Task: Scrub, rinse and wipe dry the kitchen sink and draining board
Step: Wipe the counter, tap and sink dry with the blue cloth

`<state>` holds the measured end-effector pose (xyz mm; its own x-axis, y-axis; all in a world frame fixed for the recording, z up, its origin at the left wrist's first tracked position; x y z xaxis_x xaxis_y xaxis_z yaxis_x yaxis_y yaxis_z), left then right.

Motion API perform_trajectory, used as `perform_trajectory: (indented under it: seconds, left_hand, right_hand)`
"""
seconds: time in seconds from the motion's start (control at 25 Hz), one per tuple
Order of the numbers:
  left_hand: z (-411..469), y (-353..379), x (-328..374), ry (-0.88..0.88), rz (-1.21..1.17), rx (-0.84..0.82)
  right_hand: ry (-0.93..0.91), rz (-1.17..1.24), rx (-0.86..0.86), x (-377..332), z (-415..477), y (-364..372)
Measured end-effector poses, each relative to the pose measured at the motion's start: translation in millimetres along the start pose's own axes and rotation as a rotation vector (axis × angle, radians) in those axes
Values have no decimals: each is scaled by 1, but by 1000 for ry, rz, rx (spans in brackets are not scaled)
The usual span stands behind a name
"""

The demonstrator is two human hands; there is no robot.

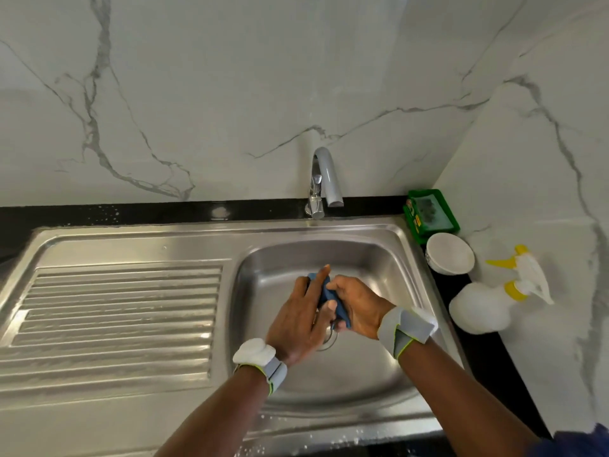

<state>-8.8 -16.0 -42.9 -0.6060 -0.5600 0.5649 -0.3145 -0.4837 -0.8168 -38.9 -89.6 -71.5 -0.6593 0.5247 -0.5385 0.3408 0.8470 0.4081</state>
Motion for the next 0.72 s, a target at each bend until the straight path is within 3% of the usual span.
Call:
perform_trajectory:
  seconds: [0.08, 0.2, 0.32, 0.48, 0.6, 0.72]
  left_hand:
    - [8, -2, 3, 52, 180, 56]
    - [17, -15, 3, 155, 402, 164]
    - [23, -24, 5, 172, 527, 208]
    - [24, -17, -8, 64, 420, 179]
    - [24, 13, -42, -166, 267, 117]
    - [14, 59, -79, -464, -79, 79]
  right_hand:
    - [-22, -188, 65, -5, 1, -6]
    - [-209, -559, 212, -33, 7, -24]
    - [-258, -518, 201, -35, 21, -29]
    - [-67, -347, 126, 6, 43, -28]
    - [-363, -590, 262, -8, 63, -39]
    - [-466, -650, 332, 0, 95, -57]
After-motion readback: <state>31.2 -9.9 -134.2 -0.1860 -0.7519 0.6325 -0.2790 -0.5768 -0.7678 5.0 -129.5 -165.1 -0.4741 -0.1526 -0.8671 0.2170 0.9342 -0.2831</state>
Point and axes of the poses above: each hand's wrist, its own z-axis towards the middle knuckle, its own y-axis out of the palm, x = y × z, the point moved 10 cm from there along z, towards the middle knuckle, and after that the axes turned 14 degrees about z, right-handed, at the moved point
